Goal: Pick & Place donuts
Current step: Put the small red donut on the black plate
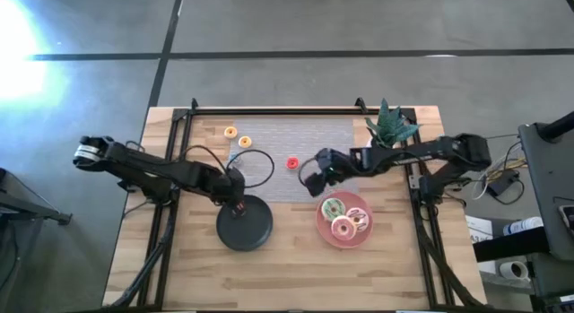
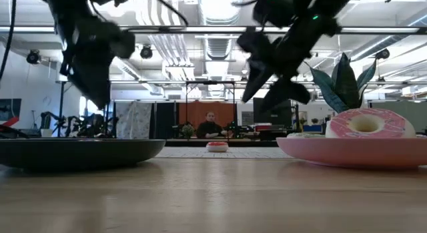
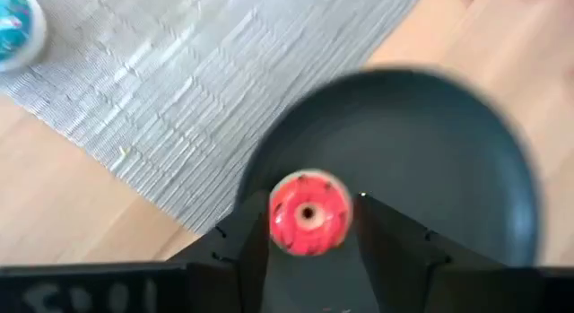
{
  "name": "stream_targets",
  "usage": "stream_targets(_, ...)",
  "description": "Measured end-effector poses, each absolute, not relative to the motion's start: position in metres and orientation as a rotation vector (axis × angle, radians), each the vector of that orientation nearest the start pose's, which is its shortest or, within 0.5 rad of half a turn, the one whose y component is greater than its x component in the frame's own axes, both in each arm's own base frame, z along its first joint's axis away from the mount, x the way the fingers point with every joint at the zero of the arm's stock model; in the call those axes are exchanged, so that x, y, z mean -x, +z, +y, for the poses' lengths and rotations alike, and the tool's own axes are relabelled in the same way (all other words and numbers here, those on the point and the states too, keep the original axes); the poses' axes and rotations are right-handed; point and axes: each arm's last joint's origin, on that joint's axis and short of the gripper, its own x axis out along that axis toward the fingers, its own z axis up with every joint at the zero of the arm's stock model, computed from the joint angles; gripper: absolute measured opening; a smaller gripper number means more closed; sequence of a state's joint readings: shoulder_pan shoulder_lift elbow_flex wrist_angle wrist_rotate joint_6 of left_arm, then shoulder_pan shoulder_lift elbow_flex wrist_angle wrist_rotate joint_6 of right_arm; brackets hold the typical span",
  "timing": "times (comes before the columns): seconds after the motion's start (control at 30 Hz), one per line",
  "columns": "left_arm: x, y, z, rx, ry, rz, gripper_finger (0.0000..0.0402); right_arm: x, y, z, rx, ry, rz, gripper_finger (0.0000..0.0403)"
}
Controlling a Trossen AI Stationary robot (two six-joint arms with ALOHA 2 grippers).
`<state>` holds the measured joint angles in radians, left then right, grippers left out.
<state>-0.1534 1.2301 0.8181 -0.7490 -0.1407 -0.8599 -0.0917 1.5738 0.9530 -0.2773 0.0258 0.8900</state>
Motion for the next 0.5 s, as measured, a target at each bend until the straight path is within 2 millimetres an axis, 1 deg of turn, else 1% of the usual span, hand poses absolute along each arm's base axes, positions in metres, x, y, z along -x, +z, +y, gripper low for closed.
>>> stream_targets(0.07, -0.216, 0.233, -0.029, 0.620, 0.490, 1.004, 0.0137, -0.324, 0.194, -0.042, -0.835, -0.523, 0.799, 0.0194)
stream_targets(0.23, -0.210, 0.261, -0.027, 0.655, 0.524, 0.838, 0.0137, -0.353, 0.192, -0.070, -0.758, -0.545, 0.826, 0.0194)
stream_targets(0.37, -0.204, 0.277, -0.026, 0.678, 0.546, 0.738, 0.0137, -0.369, 0.182, -0.097, -0.714, -0.597, 0.911, 0.0194)
stream_targets(0.5, -0.199, 0.285, -0.026, 0.707, 0.552, 0.680, 0.0137, -0.384, 0.173, -0.117, -0.694, -0.557, 0.975, 0.0194)
